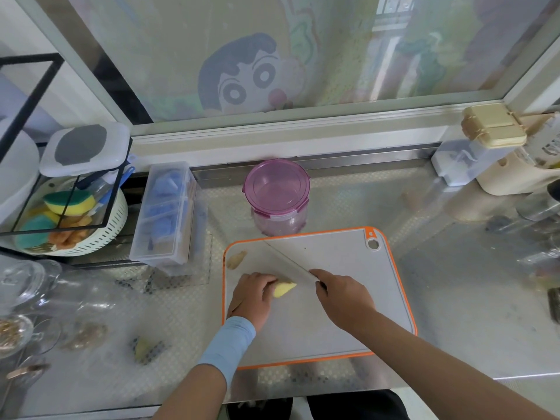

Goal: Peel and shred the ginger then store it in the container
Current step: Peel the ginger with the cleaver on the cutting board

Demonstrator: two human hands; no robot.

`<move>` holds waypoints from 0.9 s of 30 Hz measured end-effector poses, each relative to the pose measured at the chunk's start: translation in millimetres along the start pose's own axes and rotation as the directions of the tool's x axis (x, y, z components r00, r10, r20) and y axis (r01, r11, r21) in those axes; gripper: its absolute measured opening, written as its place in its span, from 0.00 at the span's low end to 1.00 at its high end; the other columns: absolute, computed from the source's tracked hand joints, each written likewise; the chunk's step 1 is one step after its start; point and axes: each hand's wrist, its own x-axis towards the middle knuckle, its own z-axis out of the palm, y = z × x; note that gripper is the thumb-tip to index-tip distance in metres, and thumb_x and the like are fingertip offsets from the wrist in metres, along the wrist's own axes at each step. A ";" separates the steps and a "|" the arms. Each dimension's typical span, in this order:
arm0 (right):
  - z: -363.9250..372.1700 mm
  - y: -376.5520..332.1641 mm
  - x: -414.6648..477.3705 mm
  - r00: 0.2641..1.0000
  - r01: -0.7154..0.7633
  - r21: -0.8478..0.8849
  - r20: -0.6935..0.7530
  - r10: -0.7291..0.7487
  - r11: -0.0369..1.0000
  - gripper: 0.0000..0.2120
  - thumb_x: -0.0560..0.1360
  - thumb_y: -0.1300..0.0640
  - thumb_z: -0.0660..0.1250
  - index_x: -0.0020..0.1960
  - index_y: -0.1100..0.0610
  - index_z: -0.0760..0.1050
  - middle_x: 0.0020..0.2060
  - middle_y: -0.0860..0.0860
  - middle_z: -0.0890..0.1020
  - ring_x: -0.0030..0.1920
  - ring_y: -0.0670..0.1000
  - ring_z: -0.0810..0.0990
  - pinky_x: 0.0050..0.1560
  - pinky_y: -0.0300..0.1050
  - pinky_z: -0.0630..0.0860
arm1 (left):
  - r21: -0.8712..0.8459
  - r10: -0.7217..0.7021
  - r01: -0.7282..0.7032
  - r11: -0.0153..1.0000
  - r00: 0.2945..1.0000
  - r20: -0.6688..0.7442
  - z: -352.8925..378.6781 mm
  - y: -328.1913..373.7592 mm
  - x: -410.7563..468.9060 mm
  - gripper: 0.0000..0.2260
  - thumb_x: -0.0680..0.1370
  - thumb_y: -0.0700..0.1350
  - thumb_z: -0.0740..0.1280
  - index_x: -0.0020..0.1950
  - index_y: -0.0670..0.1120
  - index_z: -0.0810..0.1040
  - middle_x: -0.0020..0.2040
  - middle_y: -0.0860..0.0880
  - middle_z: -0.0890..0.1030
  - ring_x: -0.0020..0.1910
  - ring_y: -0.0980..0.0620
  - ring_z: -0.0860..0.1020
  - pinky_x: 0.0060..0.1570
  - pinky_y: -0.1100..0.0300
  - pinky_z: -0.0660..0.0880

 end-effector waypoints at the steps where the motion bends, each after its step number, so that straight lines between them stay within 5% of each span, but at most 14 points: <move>1: -0.2 -1.0 0.1 1.000 -0.002 0.003 0.002 0.002 1.000 0.19 0.84 0.50 0.52 0.74 0.41 0.66 0.51 0.50 0.82 0.52 0.54 0.79 0.48 0.46 0.75 | -0.007 -0.001 0.001 1.000 1.000 -0.003 -0.2 -0.1 2.0 0.10 0.79 0.44 0.63 0.58 0.49 0.80 0.52 0.50 0.78 0.54 0.50 0.72 0.58 0.60 0.68; 8: -0.8 -4.5 1.0 1.000 0.000 0.012 0.004 0.000 1.000 0.19 0.84 0.50 0.53 0.74 0.41 0.66 0.52 0.50 0.82 0.53 0.54 0.79 0.49 0.46 0.75 | -0.121 0.050 -0.037 0.992 0.994 0.102 -9.4 11.6 0.4 0.08 0.74 0.42 0.70 0.52 0.52 0.82 0.48 0.56 0.77 0.44 0.62 0.75 0.47 0.75 0.68; 12: -0.8 -5.0 1.7 1.000 0.000 0.004 -0.004 0.000 1.000 0.19 0.84 0.50 0.53 0.73 0.41 0.67 0.52 0.49 0.83 0.52 0.54 0.79 0.48 0.46 0.75 | -0.033 0.186 -0.184 0.982 0.961 0.206 -8.6 8.6 -6.8 0.10 0.68 0.47 0.73 0.47 0.55 0.79 0.47 0.59 0.72 0.48 0.61 0.72 0.48 0.70 0.69; 18: -1.9 -3.6 -1.2 1.000 0.005 0.010 -0.012 -0.005 1.000 0.19 0.84 0.50 0.53 0.74 0.42 0.67 0.50 0.48 0.83 0.50 0.53 0.80 0.46 0.45 0.75 | -0.004 0.130 -0.134 0.991 0.952 0.277 -4.5 22.1 -12.6 0.06 0.75 0.47 0.67 0.51 0.55 0.77 0.48 0.61 0.73 0.46 0.59 0.75 0.51 0.64 0.75; 21: -3.1 -1.7 -3.9 1.000 -0.002 0.020 -0.016 0.002 1.000 0.19 0.84 0.50 0.53 0.74 0.42 0.67 0.50 0.49 0.83 0.49 0.53 0.80 0.46 0.45 0.76 | 0.052 0.150 -0.176 0.983 0.935 0.321 -5.5 29.3 -14.0 0.11 0.77 0.46 0.65 0.59 0.56 0.74 0.53 0.59 0.74 0.52 0.57 0.75 0.56 0.61 0.74; 23: -3.3 -0.1 -5.8 1.000 -0.016 0.032 -0.018 0.017 0.999 0.19 0.84 0.50 0.53 0.74 0.42 0.67 0.50 0.49 0.83 0.50 0.53 0.80 0.47 0.45 0.76 | 0.100 0.329 -0.385 0.917 0.875 0.355 -2.2 27.1 -11.2 0.21 0.77 0.38 0.61 0.67 0.56 0.71 0.65 0.57 0.70 0.64 0.55 0.69 0.64 0.59 0.69; 25: -3.8 2.6 -7.3 0.999 -0.034 0.042 -0.017 0.035 0.999 0.19 0.84 0.50 0.54 0.73 0.42 0.67 0.50 0.49 0.83 0.50 0.53 0.80 0.47 0.45 0.75 | 0.236 0.435 -0.617 0.751 0.731 0.526 -3.9 28.6 -4.2 0.26 0.76 0.35 0.62 0.71 0.55 0.69 0.75 0.55 0.62 0.74 0.54 0.58 0.71 0.57 0.60; 27: -4.1 6.4 -8.9 0.999 -0.049 0.045 -0.013 0.049 0.998 0.19 0.83 0.50 0.54 0.73 0.42 0.68 0.49 0.49 0.83 0.49 0.54 0.79 0.46 0.45 0.75 | 0.297 0.458 -0.740 0.604 0.627 0.630 -5.2 28.3 3.6 0.24 0.76 0.37 0.63 0.69 0.55 0.70 0.74 0.55 0.64 0.75 0.52 0.57 0.69 0.56 0.59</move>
